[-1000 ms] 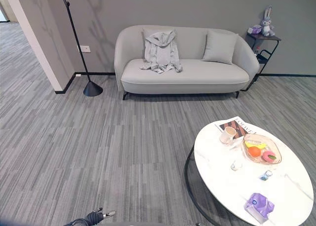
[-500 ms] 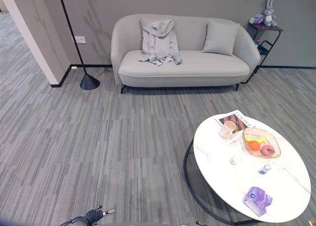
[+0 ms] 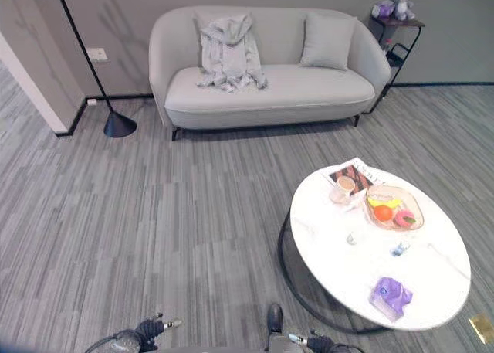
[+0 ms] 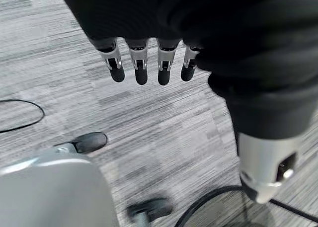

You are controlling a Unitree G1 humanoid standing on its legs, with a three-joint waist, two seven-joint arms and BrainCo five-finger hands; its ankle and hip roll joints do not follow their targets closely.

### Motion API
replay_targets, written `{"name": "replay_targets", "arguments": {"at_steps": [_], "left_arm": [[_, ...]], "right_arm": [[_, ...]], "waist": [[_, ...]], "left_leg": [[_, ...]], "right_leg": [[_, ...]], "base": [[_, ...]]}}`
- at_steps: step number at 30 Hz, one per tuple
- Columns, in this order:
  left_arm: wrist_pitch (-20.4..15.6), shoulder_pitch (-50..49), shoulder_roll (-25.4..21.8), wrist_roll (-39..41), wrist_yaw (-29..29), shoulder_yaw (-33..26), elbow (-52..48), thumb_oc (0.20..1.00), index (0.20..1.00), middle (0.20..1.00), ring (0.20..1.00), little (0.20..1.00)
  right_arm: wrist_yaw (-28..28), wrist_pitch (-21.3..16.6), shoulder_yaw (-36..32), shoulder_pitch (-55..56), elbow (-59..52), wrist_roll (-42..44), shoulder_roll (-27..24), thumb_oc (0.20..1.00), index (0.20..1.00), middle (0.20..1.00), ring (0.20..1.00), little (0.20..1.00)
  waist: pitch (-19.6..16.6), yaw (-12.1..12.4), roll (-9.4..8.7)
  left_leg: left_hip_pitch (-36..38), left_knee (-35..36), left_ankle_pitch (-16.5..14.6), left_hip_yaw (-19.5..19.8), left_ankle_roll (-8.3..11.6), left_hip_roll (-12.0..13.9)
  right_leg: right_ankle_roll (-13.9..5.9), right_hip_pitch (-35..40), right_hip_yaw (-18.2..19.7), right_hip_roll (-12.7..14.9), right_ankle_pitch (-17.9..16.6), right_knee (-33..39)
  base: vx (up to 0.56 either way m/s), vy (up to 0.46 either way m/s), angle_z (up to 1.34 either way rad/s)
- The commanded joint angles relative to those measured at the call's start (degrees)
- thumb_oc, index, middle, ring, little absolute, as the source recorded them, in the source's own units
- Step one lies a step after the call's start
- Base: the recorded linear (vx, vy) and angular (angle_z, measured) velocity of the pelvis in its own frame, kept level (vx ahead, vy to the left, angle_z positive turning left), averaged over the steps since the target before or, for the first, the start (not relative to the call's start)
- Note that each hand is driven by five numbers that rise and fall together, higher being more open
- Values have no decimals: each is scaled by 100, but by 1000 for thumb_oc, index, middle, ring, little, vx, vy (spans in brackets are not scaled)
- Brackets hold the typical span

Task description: Hang the clothes on the sofa on the clothes rack.

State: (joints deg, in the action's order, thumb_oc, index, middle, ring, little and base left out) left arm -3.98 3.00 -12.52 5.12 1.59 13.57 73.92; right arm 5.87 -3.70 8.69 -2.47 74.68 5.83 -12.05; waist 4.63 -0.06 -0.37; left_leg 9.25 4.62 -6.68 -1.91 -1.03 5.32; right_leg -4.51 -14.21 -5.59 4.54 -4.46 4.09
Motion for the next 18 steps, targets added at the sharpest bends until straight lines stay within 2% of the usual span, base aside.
{"name": "replay_targets", "arguments": {"at_steps": [1,2,4,5,6,7,8,9,10,11,14,15,16,17,18], "left_arm": [[-128,310,62,-1,50,101,-56,1000,1000,1000,1000,1000],[-122,281,58,25,52,71,-43,1000,1000,1000,1000,1000],[-122,187,34,42,63,30,-84,1000,1000,1000,1000,1000],[-122,186,34,42,63,30,-85,1000,1000,1000,1000,1000],[-101,103,-3,88,114,-25,-251,1000,1000,1000,1000,1000],[-79,50,-10,142,156,-80,-387,1000,1000,1000,1000,1000],[-57,45,-13,188,192,-96,-473,1000,1000,1000,1000,1000],[-69,68,-48,252,211,-95,-573,1000,1000,1000,1000,1000],[-69,68,-48,252,211,-95,-573,1000,1000,1000,1000,1000],[-90,128,-80,332,184,-84,-555,1000,1000,1000,1000,1000],[-111,158,-101,395,183,-66,-572,1000,1000,1000,1000,1000],[-104,148,-124,405,208,-39,-673,1000,1000,1000,1000,1000],[-94,143,-137,402,234,-46,-735,1000,1000,1000,1000,1000],[-92,140,-137,402,234,-45,-737,1000,1000,1000,1000,1000],[-88,146,-151,389,256,-82,-733,1000,1000,1000,1000,1000]], "right_arm": [[50,-71,139,41,0,28,173,1000,1000,1000,1000,1000],[56,-98,152,62,5,-34,140,1000,1000,1000,1000,1000],[72,-154,159,119,-70,-40,26,1000,1000,1000,1000,1000],[72,-154,160,120,-71,-40,25,1000,1000,1000,1000,1000],[67,-186,149,189,-143,-38,-46,1000,1000,1000,1000,1000],[52,-193,118,258,-255,-6,-111,1000,1000,1000,1000,1000],[40,-198,94,275,-339,37,-172,1000,1000,1000,1000,1000],[0,-192,77,252,-423,100,-225,1000,1000,1000,1000,1000],[0,-192,77,252,-423,100,-225,1000,1000,1000,1000,1000],[-24,-178,61,196,-451,148,-257,1000,1000,1000,1000,1000],[-30,-179,5,179,-496,187,-264,1000,1000,1000,1000,1000],[-47,-180,-63,189,-542,206,-284,1000,1000,1000,1000,1000],[-53,-181,-71,185,-557,199,-283,1000,1000,1000,1000,1000],[-53,-180,-70,187,-558,199,-284,1000,1000,1000,1000,1000],[-50,-176,-41,133,-558,165,-238,1000,1000,1000,1000,1000]], "waist": [[48,40,232],[-44,-3,202],[-232,-60,169],[-234,-61,171],[-316,-44,177],[-325,-8,89],[-247,32,-47],[-15,131,-253],[-15,131,-253],[204,244,-349],[373,373,-330],[414,468,-291],[451,531,-254],[476,542,-259],[461,724,-157]], "left_leg": [[482,38,526,325,230,-398],[523,38,588,377,203,-286],[561,38,798,329,205,-30],[560,38,797,330,205,-28],[652,-62,1123,240,216,207],[347,-938,1070,121,193,357],[-64,-1839,1002,67,173,410],[-726,-3250,794,80,117,410],[-726,-3250,794,80,117,410],[-1266,-3734,691,-10,100,422],[-1662,-3380,581,-123,178,421],[-1838,-2266,702,-308,293,478],[-1753,-1708,769,-347,368,452],[-1689,-1655,786,-364,370,445],[-1826,-524,1098,-186,448,348]], "right_leg": [[283,-50,-95,-189,-123,91],[197,4,-71,-263,-318,91],[137,77,-43,-329,-429,91],[137,76,-44,-330,-429,91],[140,259,-46,-431,-411,91],[178,566,-39,-446,-330,91],[209,725,-19,-346,-343,91],[315,1009,-25,-213,-350,91],[315,1009,-25,-213,-350,91],[334,1276,-39,-155,-204,91],[330,1549,-67,-200,-99,91],[306,1715,-116,-267,-9,91],[299,1807,-90,-305,29,91],[298,1840,-80,-298,36,91],[311,1989,-28,-408,109,91]], "base": [[312,-173,86],[433,-245,61],[402,-261,24],[408,-266,46],[433,-294,56],[529,-410,55],[426,-450,46],[226,-293,38],[244,-299,17],[181,-134,-21],[246,-43,12],[312,87,5],[317,86,2],[331,155,11],[245,120,0]]}}
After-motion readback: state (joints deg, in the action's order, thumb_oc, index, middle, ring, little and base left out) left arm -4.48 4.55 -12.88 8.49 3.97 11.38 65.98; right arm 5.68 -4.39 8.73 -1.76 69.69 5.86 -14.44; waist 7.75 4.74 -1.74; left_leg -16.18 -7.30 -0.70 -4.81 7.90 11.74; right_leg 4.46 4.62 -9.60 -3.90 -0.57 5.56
